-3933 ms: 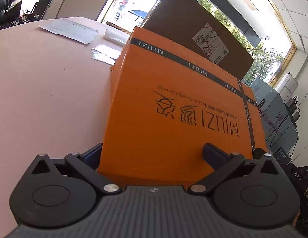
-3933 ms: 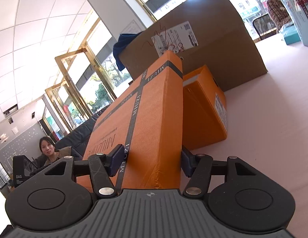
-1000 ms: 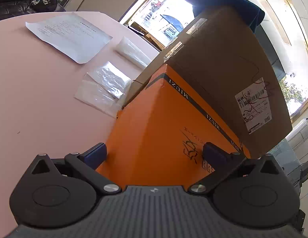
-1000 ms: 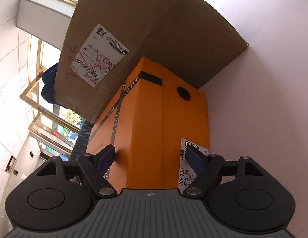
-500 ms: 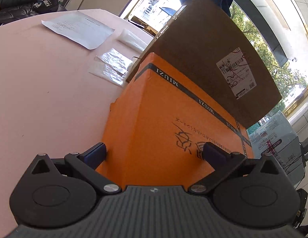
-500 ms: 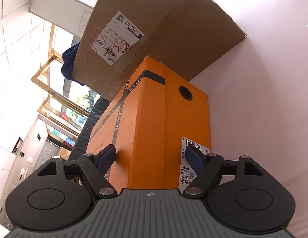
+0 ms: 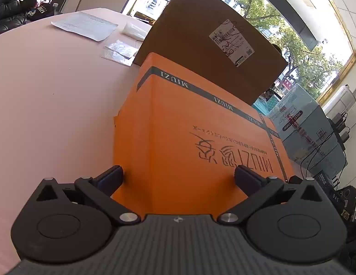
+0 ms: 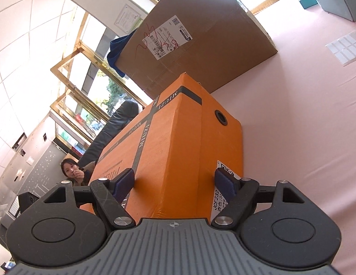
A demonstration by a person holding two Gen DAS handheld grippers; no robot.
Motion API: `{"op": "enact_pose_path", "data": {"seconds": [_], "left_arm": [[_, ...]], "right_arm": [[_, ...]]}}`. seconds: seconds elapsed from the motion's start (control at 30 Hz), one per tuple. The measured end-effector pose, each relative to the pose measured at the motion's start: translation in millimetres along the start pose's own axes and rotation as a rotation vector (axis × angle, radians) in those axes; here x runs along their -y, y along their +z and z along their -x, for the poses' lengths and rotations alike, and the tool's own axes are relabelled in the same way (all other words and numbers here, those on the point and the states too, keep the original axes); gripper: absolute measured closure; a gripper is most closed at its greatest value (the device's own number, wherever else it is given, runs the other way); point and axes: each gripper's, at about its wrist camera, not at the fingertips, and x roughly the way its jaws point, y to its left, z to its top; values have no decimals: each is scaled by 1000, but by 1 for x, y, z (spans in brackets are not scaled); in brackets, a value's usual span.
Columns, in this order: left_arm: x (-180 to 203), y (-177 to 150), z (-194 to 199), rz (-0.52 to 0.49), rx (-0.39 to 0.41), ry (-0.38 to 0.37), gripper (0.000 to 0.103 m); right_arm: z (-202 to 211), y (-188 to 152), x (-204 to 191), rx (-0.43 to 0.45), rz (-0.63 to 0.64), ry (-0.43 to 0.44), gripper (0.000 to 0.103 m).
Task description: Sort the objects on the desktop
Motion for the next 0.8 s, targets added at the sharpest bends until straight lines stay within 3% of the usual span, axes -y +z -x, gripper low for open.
{"op": "enact_pose_path", "data": {"seconds": [0.1,0.2,0.3,0.47,0.6,0.8], "left_arm": [[6,-11,13,-39,39,14,0],[16,-25,30,-142,119,56,0],[24,-39,51,-252,158,41,0],[28,-57,65,-381,180,61,0],[24,-66,57,-425,165,67,0],[22,-69,41,-442,169,79,0]], "right_arm": [[7,-10,5,46,-20,34,26],[18,-20,5,79,-13,69,26],[32,-33,-10,110,107,77,26],[45,-57,-38,144,389,-12,25],[42,-68,-47,137,514,-53,25],[25,-73,-47,139,606,-144,42]]}}
